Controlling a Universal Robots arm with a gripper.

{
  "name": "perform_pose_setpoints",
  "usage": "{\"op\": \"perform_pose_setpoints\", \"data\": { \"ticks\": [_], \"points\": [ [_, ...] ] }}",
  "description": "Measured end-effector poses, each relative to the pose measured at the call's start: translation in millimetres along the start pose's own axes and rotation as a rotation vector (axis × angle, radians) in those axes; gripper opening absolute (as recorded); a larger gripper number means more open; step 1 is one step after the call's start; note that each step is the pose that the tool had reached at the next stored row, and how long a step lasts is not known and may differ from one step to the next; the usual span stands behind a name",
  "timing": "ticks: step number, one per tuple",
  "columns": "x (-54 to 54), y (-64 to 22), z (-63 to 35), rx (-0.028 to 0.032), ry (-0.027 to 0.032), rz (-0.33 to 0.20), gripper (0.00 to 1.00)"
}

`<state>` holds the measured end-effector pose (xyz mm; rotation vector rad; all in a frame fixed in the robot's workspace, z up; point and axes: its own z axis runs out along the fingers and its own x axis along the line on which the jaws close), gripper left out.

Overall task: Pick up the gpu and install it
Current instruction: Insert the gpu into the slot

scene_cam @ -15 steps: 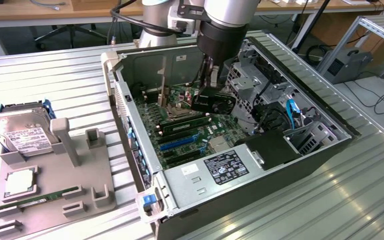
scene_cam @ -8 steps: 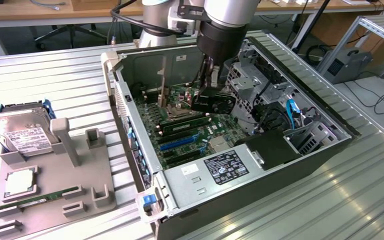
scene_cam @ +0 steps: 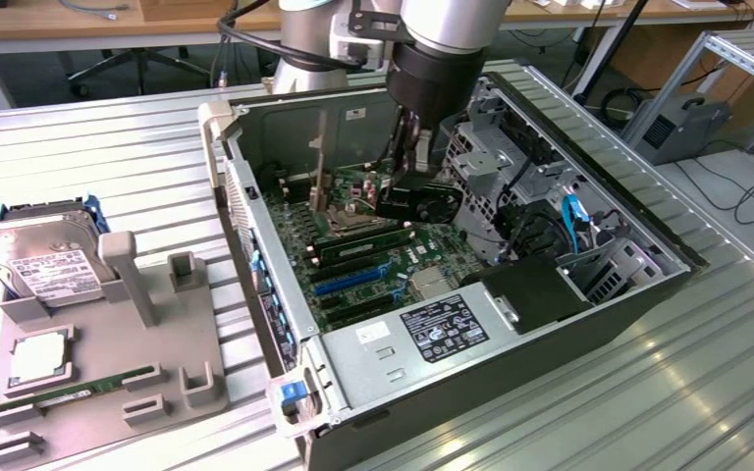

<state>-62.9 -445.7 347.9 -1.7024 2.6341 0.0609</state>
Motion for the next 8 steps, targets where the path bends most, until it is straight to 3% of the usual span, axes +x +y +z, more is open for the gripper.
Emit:
{"op": "perform_pose_setpoints", "data": {
  "ticks": [8],
  "points": [
    [0.0, 0.0, 0.2, -0.0004, 0.0006, -0.018, 0.26]
  ]
}}
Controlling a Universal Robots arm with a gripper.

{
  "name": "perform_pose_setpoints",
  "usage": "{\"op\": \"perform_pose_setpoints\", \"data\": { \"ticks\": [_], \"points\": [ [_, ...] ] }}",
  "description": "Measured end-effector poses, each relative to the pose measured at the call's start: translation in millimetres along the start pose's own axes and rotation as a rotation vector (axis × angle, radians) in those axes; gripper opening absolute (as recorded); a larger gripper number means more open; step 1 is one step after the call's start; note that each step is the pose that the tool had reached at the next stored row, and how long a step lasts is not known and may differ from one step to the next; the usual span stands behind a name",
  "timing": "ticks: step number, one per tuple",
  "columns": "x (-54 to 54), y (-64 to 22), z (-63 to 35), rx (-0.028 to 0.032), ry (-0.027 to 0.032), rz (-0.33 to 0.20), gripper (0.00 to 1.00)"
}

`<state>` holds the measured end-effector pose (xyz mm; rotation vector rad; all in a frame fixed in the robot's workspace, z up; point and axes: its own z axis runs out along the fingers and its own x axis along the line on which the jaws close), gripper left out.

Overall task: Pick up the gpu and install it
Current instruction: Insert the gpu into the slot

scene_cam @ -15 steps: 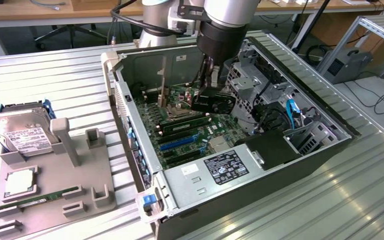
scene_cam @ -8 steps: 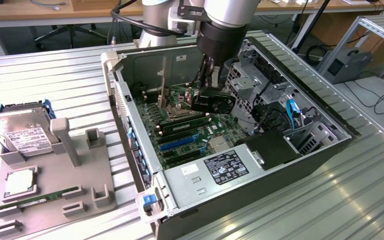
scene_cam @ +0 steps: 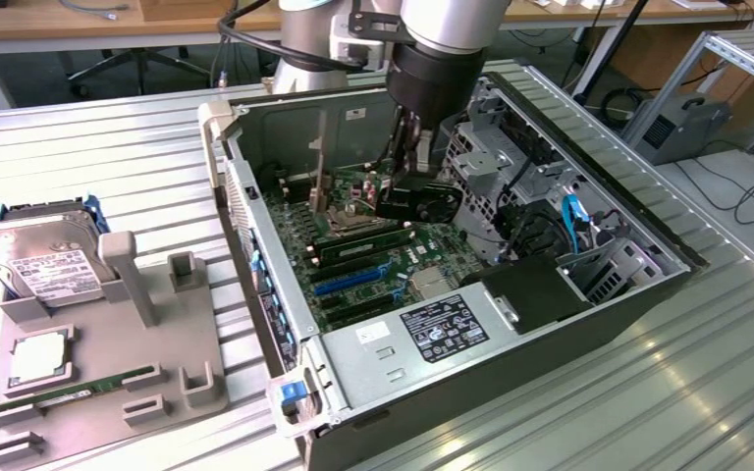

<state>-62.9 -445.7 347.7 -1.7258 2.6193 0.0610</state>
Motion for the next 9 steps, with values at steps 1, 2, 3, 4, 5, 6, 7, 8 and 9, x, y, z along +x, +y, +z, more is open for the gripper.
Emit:
{"op": "perform_pose_setpoints", "data": {
  "ticks": [1, 2, 3, 4, 5, 6, 7, 8, 9],
  "points": [
    [0.0, 0.0, 0.0, 0.0000, 0.0000, -0.002, 0.26],
    [0.0, 0.0, 0.1, -0.0002, 0.0001, -0.005, 0.26],
    [0.0, 0.0, 0.1, -0.0002, 0.0002, -0.007, 0.26],
    [0.0, 0.0, 0.1, -0.0002, 0.0002, -0.009, 0.26],
    [0.0, 0.0, 0.2, -0.0003, 0.0003, -0.012, 0.26],
    [0.0, 0.0, 0.2, -0.0003, 0.0004, -0.014, 0.26],
    [0.0, 0.0, 0.2, -0.0004, 0.0005, -0.016, 0.26],
    [0.0, 0.0, 0.2, -0.0005, 0.0006, -0.018, 0.26],
    [0.0, 0.0, 0.3, -0.0005, 0.0006, -0.020, 0.26]
  ]
}}
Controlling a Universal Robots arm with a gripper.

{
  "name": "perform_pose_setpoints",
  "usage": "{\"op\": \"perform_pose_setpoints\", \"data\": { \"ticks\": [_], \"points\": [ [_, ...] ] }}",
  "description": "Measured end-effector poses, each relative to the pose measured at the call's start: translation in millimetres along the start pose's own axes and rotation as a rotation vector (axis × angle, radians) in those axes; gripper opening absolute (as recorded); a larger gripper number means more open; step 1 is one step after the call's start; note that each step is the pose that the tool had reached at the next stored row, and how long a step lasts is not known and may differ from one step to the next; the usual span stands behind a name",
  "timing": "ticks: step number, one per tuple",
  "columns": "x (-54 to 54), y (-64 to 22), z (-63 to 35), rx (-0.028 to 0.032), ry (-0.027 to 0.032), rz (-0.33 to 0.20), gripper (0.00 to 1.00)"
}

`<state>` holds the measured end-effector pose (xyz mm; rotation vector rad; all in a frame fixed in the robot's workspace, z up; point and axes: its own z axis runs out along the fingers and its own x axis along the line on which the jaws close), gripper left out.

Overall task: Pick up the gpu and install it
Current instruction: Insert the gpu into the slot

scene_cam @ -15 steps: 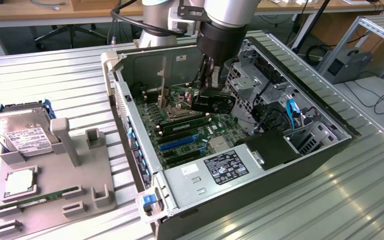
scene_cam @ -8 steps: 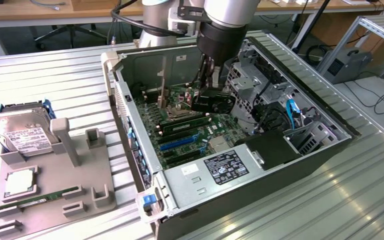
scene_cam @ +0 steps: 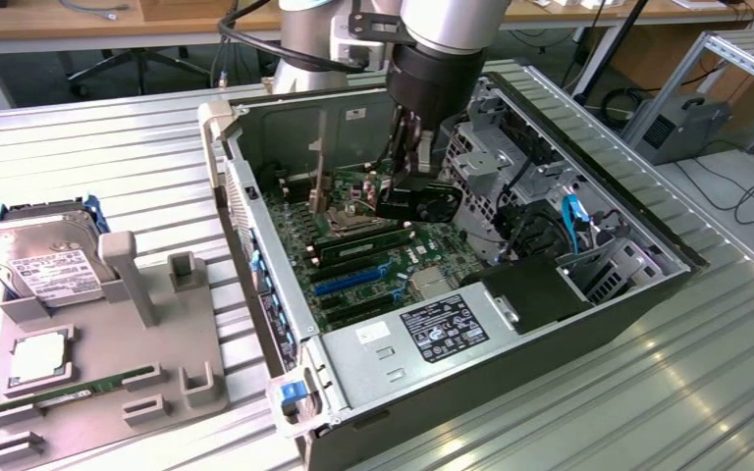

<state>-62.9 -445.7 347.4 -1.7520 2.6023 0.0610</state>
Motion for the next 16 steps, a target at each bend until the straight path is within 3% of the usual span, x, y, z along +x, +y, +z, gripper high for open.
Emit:
{"op": "perform_pose_setpoints", "data": {
  "ticks": [16],
  "points": [
    [0.0, 0.0, 0.5, -0.0009, 0.0011, -0.038, 0.26]
  ]
}}
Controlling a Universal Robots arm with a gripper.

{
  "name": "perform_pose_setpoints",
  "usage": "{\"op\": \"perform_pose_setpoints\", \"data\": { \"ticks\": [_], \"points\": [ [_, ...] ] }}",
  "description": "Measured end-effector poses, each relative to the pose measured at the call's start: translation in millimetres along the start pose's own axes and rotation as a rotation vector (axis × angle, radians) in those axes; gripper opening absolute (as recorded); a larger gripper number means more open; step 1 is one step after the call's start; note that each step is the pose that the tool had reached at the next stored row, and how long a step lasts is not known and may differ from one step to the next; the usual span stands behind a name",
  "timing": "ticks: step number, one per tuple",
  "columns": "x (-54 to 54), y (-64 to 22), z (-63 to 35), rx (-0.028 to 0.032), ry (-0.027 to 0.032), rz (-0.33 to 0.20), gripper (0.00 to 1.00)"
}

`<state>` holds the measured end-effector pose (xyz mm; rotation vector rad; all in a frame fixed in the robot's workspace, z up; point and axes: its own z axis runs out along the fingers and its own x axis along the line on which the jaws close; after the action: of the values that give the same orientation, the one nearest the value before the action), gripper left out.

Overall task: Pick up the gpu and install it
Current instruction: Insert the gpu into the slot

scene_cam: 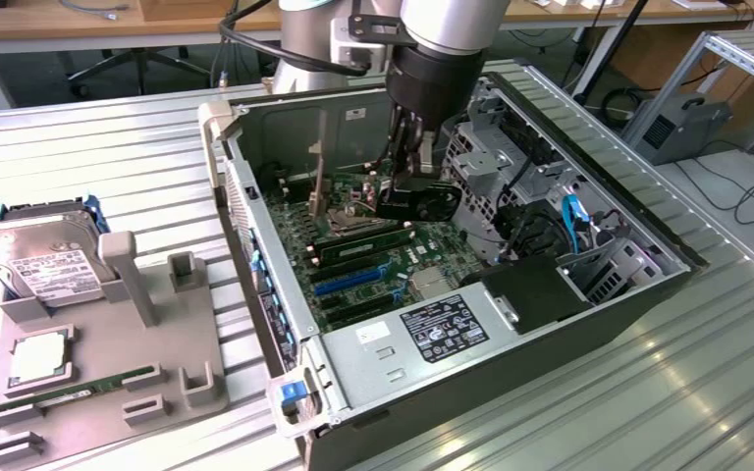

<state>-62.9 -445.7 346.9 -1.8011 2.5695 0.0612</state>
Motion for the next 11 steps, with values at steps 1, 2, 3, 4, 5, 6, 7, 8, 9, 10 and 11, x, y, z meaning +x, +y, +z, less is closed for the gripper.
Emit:
{"op": "perform_pose_setpoints", "data": {
  "ticks": [1, 2, 3, 4, 5, 6, 7, 8, 9, 10, 11],
  "points": [
    [0.0, 0.0, 0.0, -0.0001, 0.0001, -0.003, 0.26],
    [0.0, 0.0, 0.0, -0.0001, 0.0002, -0.005, 0.26],
    [0.0, 0.0, 0.1, -0.0002, 0.0002, -0.008, 0.26],
    [0.0, 0.0, 0.1, -0.0003, 0.0004, -0.012, 0.26],
    [0.0, 0.0, 0.1, -0.0004, 0.0004, -0.015, 0.26],
    [0.0, 0.0, 0.1, -0.0004, 0.0005, -0.017, 0.26],
    [0.0, 0.0, 0.2, -0.0005, 0.0006, -0.021, 0.26],
    [0.0, 0.0, 0.2, -0.0006, 0.0008, -0.025, 0.26],
    [0.0, 0.0, 0.2, -0.0007, 0.0009, -0.027, 0.26],
    [0.0, 0.0, 0.2, -0.0007, 0.0009, -0.029, 0.26],
    [0.0, 0.0, 0.2, -0.0008, 0.0010, -0.031, 0.26]
  ]
}}
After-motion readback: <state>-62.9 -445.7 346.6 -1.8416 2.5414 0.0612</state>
